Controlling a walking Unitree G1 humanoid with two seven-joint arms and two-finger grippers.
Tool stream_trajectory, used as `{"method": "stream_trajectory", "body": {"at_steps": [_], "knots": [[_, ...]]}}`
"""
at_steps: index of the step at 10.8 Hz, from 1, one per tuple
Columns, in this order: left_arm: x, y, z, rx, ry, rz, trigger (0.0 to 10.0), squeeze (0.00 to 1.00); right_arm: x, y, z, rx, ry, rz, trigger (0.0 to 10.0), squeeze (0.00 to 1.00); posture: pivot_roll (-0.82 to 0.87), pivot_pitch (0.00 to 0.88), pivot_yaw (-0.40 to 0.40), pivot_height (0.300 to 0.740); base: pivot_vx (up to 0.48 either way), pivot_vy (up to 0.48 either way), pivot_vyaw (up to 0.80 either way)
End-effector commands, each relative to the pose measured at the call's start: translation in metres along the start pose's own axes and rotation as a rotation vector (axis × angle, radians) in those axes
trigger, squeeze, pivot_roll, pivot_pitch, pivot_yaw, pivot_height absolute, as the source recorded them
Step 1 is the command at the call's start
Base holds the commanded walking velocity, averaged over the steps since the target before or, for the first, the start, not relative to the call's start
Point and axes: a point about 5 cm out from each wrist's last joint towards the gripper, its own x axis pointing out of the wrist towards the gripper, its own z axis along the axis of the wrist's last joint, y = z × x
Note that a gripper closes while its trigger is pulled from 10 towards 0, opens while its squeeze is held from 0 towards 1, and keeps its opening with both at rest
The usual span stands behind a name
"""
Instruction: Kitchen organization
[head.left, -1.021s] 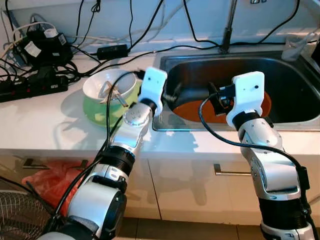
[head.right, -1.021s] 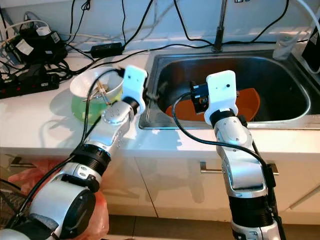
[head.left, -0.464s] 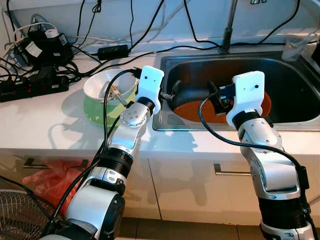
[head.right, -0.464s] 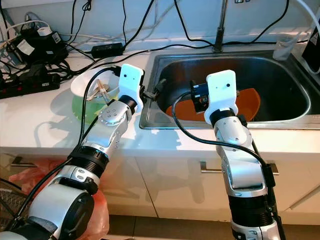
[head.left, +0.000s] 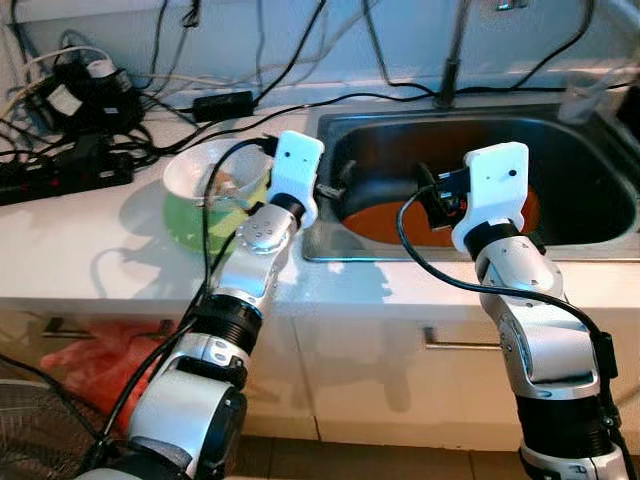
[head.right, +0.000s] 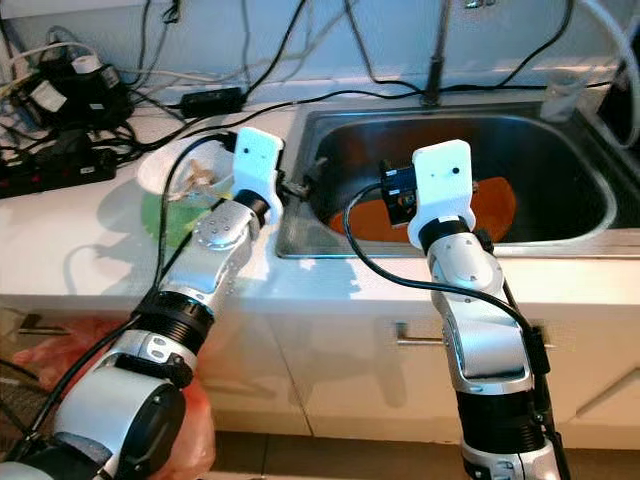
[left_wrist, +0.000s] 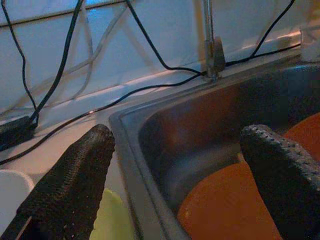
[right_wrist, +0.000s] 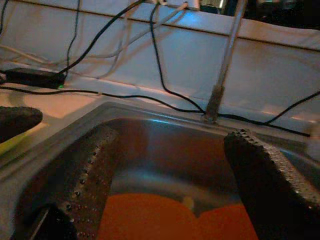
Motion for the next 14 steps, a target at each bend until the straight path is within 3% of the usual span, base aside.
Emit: {"method": "stream_trajectory", "body": {"at_steps": [1,7,8,10,14], "knots": [[0.000,0.003,0.001,-0.008,0.001,0.012,10.0,0.00,0.001,0.000,0.003,-0.002,-0.013,-0.004,10.0,0.00,-0.17,0.000,0.117,0.740,0.000,-0.300,0.00],[0.000,0.005,0.000,-0.001,0.017,0.027,10.0,0.00,0.001,0.000,0.003,-0.001,-0.012,-0.001,10.0,0.00,-0.17,0.000,0.117,0.740,0.000,-0.240,0.00],[0.000,0.009,0.001,-0.008,0.009,0.054,10.0,0.00,0.001,0.001,0.003,0.000,-0.013,0.000,10.0,0.00,-0.17,0.000,0.117,0.740,0.000,0.000,0.00],[-0.004,0.035,0.000,0.019,0.015,0.236,10.0,0.00,0.001,0.002,0.004,0.002,-0.015,0.003,10.0,0.00,-0.17,0.000,0.118,0.740,0.000,0.000,0.00],[-0.009,0.050,-0.008,-0.004,0.058,0.307,10.0,0.00,0.001,0.003,0.004,0.006,-0.017,0.006,10.0,0.00,-0.16,0.000,0.117,0.740,0.000,0.000,0.00]]}}
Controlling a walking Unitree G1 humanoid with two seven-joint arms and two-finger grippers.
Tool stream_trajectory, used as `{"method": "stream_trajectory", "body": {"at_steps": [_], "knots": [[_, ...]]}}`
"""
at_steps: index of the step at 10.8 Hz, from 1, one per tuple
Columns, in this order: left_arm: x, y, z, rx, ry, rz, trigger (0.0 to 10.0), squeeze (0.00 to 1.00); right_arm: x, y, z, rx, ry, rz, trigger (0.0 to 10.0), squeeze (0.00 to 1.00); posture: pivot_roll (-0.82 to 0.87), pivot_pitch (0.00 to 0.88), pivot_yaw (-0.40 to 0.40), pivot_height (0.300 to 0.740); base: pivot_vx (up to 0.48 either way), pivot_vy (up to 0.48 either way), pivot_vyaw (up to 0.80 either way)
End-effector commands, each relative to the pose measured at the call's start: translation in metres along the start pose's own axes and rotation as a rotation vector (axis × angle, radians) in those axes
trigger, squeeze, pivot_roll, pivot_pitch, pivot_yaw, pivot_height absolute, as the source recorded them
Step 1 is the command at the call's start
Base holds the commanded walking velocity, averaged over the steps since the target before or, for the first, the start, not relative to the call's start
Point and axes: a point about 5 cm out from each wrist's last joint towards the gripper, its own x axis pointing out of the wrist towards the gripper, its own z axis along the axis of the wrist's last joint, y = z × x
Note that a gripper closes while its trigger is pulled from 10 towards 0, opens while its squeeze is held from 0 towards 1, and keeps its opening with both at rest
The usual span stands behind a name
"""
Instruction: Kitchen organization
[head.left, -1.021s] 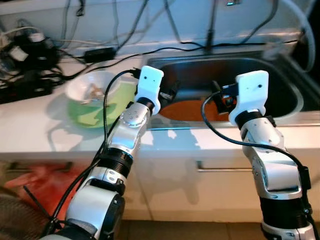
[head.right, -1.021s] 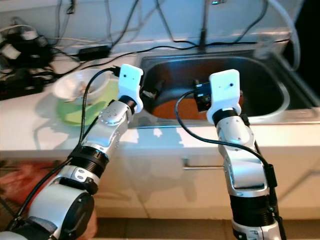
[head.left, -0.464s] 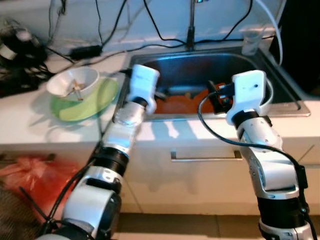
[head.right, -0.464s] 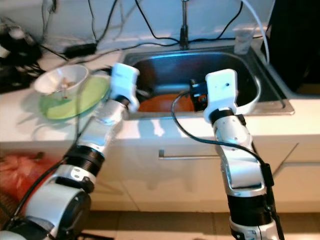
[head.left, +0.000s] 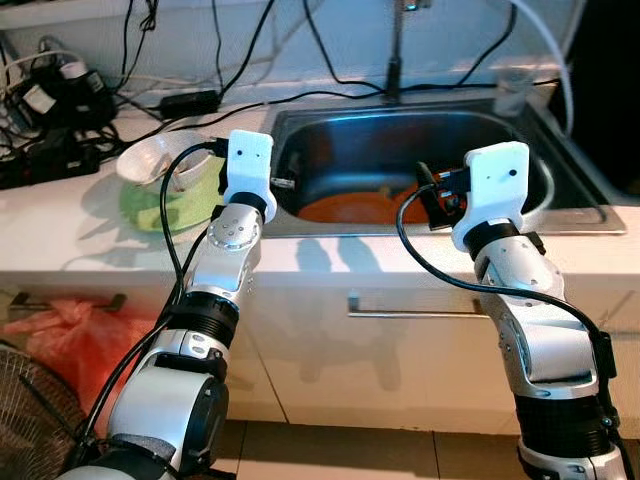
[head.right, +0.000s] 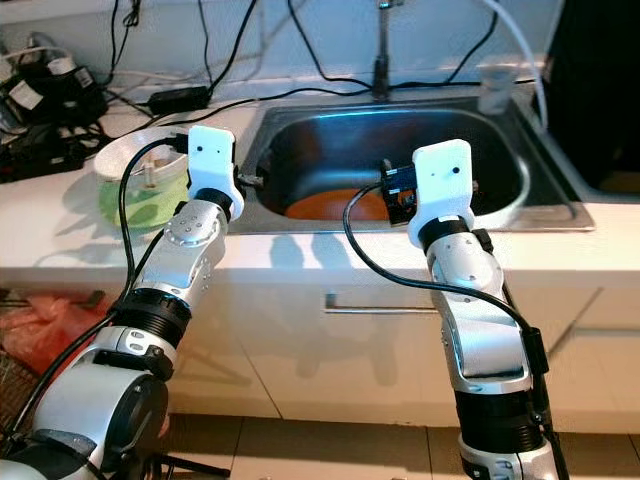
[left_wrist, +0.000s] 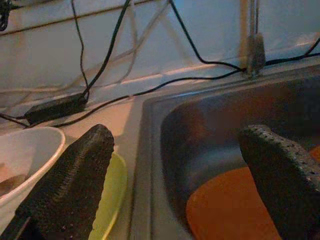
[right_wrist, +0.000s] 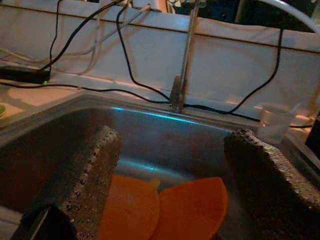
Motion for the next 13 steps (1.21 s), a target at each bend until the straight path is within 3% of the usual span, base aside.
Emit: {"method": "stream_trajectory", "body": {"at_steps": [1,4,5,7,9,10,13], "knots": [[0.002,0.007,0.005,-0.003,-0.008,0.029,10.0,0.00,0.000,0.003,0.003,0.001,-0.015,0.008,10.0,0.00,-0.16,0.000,0.114,0.740,0.000,0.000,0.00],[0.004,0.005,0.027,-0.013,-0.127,-0.020,10.0,0.00,0.002,-0.007,0.015,0.001,-0.090,-0.073,10.0,0.00,-0.16,0.000,0.112,0.740,0.000,0.000,0.00],[0.004,0.005,0.044,-0.031,-0.219,-0.033,10.0,0.00,0.000,-0.016,0.030,0.015,-0.181,-0.134,10.0,0.00,-0.16,0.000,0.113,0.740,0.000,0.000,0.00],[-0.009,0.010,0.058,0.009,-0.363,-0.054,10.0,0.00,-0.004,-0.020,0.034,0.016,-0.209,-0.146,10.0,0.00,-0.17,0.000,0.113,0.740,0.000,0.000,0.00],[-0.026,0.021,0.039,0.040,-0.339,-0.062,10.0,0.00,-0.009,-0.017,0.027,0.024,-0.188,-0.132,10.0,0.00,-0.15,0.000,0.107,0.740,0.000,0.000,0.00],[-0.053,0.041,0.019,0.061,-0.288,-0.021,10.0,0.00,-0.012,-0.008,0.021,0.046,-0.177,-0.102,10.0,0.00,-0.11,0.000,0.091,0.740,0.000,0.000,0.00],[-0.071,0.039,0.019,0.087,-0.264,-0.017,10.0,0.00,-0.009,0.005,0.023,0.062,-0.182,-0.053,10.0,0.00,-0.07,0.000,0.077,0.740,0.000,0.000,0.00]]}}
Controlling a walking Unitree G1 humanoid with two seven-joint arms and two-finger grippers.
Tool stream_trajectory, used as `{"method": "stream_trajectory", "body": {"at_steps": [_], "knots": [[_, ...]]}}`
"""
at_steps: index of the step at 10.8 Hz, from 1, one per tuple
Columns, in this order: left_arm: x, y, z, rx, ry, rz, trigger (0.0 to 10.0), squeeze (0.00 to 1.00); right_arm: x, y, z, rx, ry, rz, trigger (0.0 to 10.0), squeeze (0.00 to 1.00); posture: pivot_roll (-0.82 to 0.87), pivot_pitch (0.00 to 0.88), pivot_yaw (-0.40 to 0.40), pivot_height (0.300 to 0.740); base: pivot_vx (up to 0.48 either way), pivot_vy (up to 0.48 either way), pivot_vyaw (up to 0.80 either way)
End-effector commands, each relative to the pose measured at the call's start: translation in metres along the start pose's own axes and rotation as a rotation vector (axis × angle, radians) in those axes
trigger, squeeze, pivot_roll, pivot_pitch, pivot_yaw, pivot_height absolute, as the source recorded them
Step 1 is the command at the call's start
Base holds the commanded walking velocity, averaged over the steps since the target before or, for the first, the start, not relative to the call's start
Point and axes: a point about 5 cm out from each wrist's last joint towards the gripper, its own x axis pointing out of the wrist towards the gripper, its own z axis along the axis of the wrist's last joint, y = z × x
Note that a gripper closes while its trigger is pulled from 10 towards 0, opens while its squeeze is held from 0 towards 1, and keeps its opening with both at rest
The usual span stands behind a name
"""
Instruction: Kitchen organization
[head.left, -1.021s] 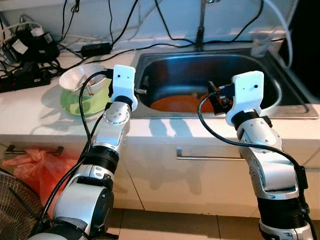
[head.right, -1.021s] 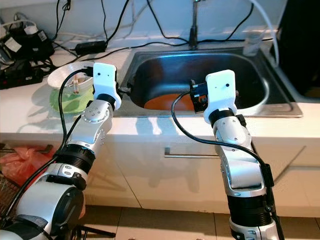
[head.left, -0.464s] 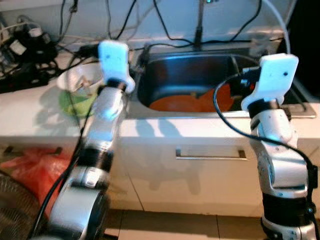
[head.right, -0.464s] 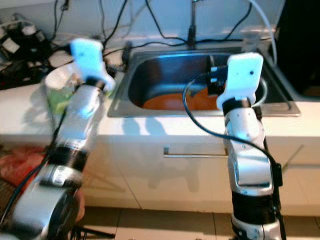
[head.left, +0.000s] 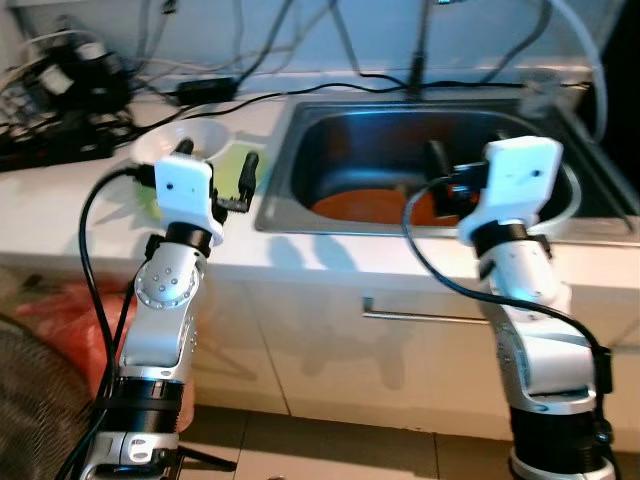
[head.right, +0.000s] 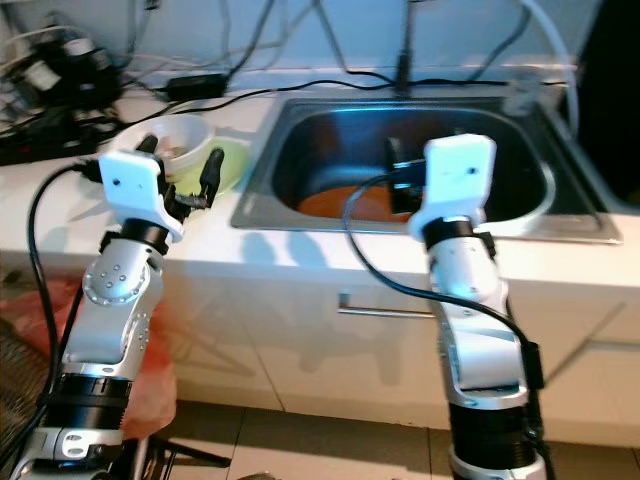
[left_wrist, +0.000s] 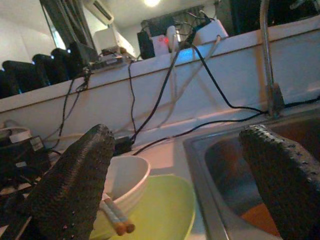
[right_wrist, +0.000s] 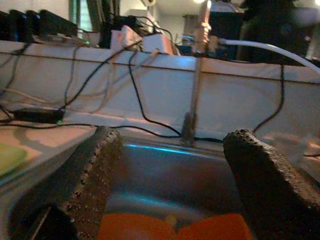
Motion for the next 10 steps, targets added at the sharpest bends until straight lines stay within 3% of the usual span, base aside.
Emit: {"method": "stream_trajectory", "body": {"at_steps": [1,5,7,10], "knots": [[0.006,-0.004,0.009,-0.002,-0.012,-0.001,10.0,0.00,0.003,0.003,0.007,-0.007,-0.033,0.012,10.0,0.00,-0.08,0.000,0.075,0.740,0.000,0.000,0.00],[0.015,-0.015,0.010,-0.074,0.007,-0.014,10.0,0.00,0.006,0.005,0.007,0.001,-0.026,0.010,10.0,0.00,-0.09,0.000,0.071,0.740,0.000,-0.082,0.00],[0.015,-0.015,0.006,-0.075,0.032,-0.017,10.0,0.00,0.006,0.005,0.006,0.006,-0.021,0.007,10.0,0.00,-0.09,0.000,0.077,0.740,0.000,0.000,-0.80],[0.018,-0.017,0.005,-0.112,0.052,-0.025,10.0,0.00,0.006,0.003,0.006,0.009,-0.023,-0.001,10.0,0.00,-0.09,0.000,0.082,0.740,0.000,0.000,0.00]]}}
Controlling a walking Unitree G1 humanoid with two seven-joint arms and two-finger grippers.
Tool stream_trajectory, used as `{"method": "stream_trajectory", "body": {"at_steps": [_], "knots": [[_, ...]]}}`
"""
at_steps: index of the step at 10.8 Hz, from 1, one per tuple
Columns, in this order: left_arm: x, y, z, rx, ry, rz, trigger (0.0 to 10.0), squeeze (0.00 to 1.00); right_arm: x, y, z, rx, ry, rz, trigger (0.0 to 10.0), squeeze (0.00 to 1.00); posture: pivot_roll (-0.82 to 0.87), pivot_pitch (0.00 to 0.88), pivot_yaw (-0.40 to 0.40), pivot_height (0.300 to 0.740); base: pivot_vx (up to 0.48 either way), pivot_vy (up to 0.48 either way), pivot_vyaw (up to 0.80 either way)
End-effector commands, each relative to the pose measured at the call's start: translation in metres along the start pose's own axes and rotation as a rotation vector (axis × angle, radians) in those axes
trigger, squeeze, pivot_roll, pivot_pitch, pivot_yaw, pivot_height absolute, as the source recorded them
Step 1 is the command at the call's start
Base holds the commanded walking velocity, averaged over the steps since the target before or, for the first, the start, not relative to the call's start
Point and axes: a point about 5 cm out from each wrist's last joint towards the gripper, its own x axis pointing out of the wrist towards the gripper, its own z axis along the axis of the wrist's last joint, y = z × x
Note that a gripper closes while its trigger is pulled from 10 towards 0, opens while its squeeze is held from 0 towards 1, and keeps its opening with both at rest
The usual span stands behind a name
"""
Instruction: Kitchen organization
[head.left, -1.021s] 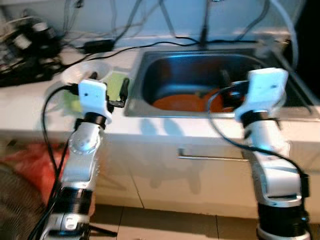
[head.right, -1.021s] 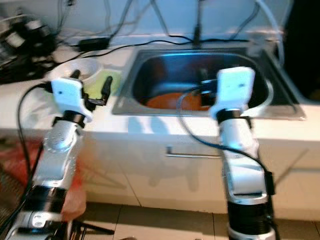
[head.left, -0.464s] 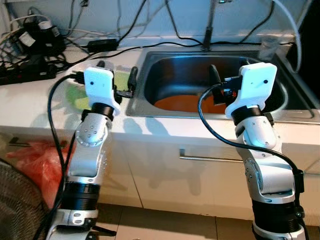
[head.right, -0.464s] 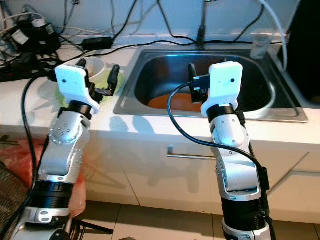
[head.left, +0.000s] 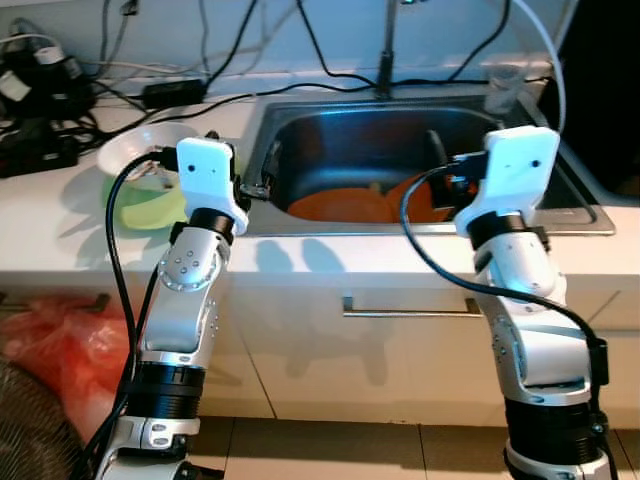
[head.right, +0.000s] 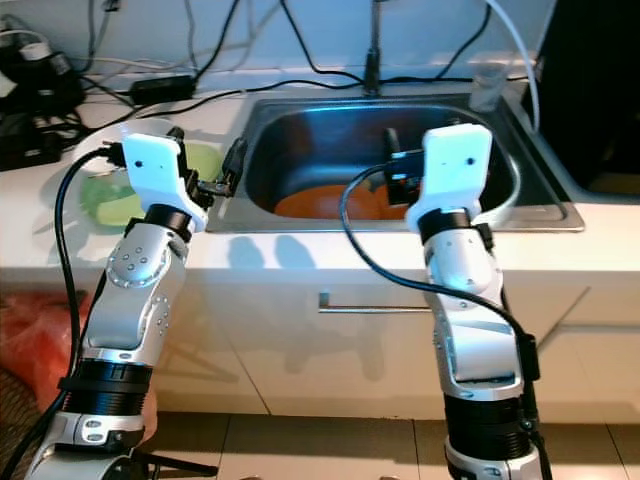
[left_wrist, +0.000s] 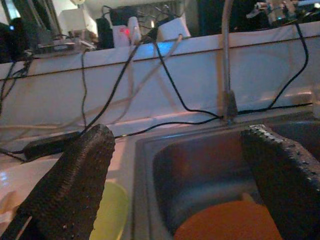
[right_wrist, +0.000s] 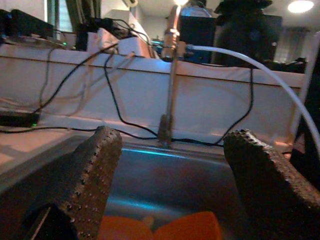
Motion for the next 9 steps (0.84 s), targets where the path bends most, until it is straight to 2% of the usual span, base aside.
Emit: {"method": "stream_trajectory", "body": {"at_steps": [1,5,9], "knots": [[0.0054,-0.0002,0.0057,-0.001,-0.008,-0.011,10.0,0.00,0.0013,0.0026,0.0023,-0.001,-0.012,0.008,10.0,0.00,-0.09,0.000,0.082,0.740,0.000,0.000,0.00],[0.0090,-0.0042,0.0086,0.008,-0.013,-0.018,10.0,0.00,0.0024,0.0011,0.0035,-0.007,-0.020,0.000,10.0,0.00,-0.10,0.000,0.084,0.740,0.000,0.000,0.00],[0.0109,-0.0012,0.0074,0.002,-0.002,-0.007,10.0,0.00,0.0023,0.0015,0.0034,-0.007,-0.020,0.003,10.0,0.00,-0.10,0.000,0.083,0.740,0.000,-0.480,0.00]]}}
